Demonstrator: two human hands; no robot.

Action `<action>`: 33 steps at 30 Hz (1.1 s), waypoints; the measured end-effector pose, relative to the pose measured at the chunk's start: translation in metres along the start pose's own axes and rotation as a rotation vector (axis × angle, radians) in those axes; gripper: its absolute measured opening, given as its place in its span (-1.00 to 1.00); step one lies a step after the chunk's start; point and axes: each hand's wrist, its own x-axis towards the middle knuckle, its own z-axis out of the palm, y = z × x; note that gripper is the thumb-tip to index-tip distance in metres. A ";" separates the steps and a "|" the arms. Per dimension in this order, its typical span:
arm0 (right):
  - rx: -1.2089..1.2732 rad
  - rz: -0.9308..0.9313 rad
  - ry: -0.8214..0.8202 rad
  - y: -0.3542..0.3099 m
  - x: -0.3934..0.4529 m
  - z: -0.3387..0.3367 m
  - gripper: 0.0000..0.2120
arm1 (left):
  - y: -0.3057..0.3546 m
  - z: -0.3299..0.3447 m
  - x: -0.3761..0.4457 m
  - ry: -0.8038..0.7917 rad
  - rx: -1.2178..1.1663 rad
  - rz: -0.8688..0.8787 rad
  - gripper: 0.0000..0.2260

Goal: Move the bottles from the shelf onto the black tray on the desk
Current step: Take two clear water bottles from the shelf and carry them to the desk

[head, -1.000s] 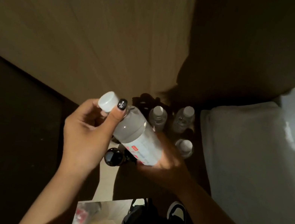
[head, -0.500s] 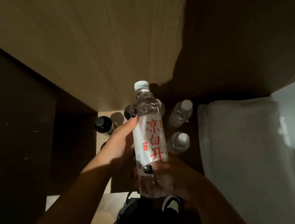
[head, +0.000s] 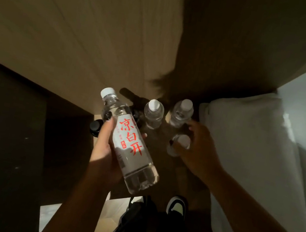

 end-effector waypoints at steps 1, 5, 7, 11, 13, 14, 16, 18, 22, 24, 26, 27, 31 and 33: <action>-0.031 -0.025 -0.079 0.009 0.004 0.013 -0.36 | -0.003 -0.003 0.001 -0.023 0.023 -0.006 -0.57; -0.066 -0.002 -0.069 0.032 0.021 0.036 -0.45 | -0.014 -0.010 0.005 -0.065 -0.027 -0.058 -0.63; -0.006 0.058 0.022 0.034 0.026 0.033 -0.55 | -0.017 -0.009 0.007 -0.031 -0.093 -0.053 -0.60; 0.128 0.137 0.192 0.033 0.025 0.014 -0.64 | -0.015 -0.005 0.006 -0.038 -0.190 -0.063 -0.76; 0.173 0.136 0.268 0.030 0.017 -0.002 -0.66 | -0.011 -0.006 0.005 -0.067 -0.169 -0.081 -0.77; 0.187 0.123 0.303 0.025 0.011 -0.011 -0.66 | -0.009 -0.004 0.003 -0.085 -0.160 -0.091 -0.77; 0.227 0.088 0.362 0.010 -0.004 -0.030 -0.62 | -0.005 -0.001 -0.002 -0.102 -0.127 -0.090 -0.76; 0.283 0.046 0.408 -0.012 -0.022 -0.053 -0.54 | -0.002 0.005 -0.011 -0.094 -0.078 -0.075 -0.77; 0.386 -0.075 0.473 -0.074 -0.057 -0.106 -0.50 | 0.006 0.028 -0.039 -0.027 -0.087 -0.010 -0.81; 0.408 -0.157 0.494 -0.110 -0.074 -0.134 -0.50 | 0.012 0.039 -0.055 -0.015 -0.065 0.101 -0.88; 0.460 -0.221 0.511 -0.142 -0.090 -0.160 -0.51 | 0.019 0.051 -0.075 -0.056 -0.019 0.144 -0.86; 0.479 -0.254 0.520 -0.157 -0.098 -0.173 -0.53 | 0.022 0.057 -0.085 -0.111 -0.025 0.120 -0.83; 0.509 -0.353 0.548 -0.210 -0.124 -0.211 -0.63 | 0.042 0.089 -0.127 -0.282 -0.125 0.028 -0.87; 0.575 -0.391 0.563 -0.234 -0.136 -0.225 -0.69 | 0.052 0.106 -0.145 -0.333 -0.233 0.064 -0.92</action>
